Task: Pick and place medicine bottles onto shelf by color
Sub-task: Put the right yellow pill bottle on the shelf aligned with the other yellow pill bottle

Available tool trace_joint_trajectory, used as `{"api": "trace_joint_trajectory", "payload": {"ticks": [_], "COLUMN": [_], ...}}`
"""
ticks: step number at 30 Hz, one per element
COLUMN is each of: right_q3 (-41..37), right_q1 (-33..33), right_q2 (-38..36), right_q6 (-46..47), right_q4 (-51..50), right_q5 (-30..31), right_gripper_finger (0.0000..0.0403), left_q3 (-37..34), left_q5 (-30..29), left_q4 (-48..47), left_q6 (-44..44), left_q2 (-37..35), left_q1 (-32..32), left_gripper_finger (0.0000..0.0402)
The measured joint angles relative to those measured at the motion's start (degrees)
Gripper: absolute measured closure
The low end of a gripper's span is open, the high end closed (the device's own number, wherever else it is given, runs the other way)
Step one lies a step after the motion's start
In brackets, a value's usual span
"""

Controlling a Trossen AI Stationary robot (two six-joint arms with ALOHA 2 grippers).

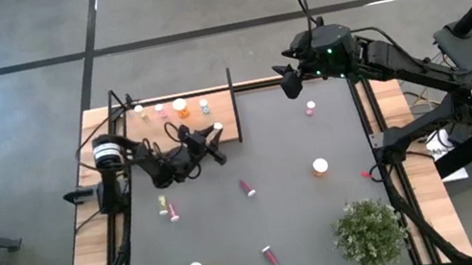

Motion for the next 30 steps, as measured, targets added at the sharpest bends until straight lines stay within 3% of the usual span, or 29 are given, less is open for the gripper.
{"api": "trace_joint_trajectory", "payload": {"ticks": [13, 30], "right_q3": [0.00, 0.00], "right_q1": [-0.01, 0.00], "right_q2": [-0.02, -0.02], "right_q6": [0.00, 0.00], "right_q4": [0.00, 0.00], "right_q5": [0.00, 0.00], "right_gripper_finger": [0.0170, 0.0170], "left_q3": [0.79, 4.65], "left_q5": [-4.32, -4.20], "left_q4": [0.04, 0.04], "left_q6": [1.32, 2.41], "left_q2": [2.18, 2.51], "left_q1": [-0.87, 2.01], "left_gripper_finger": [0.0297, 0.0297]}}
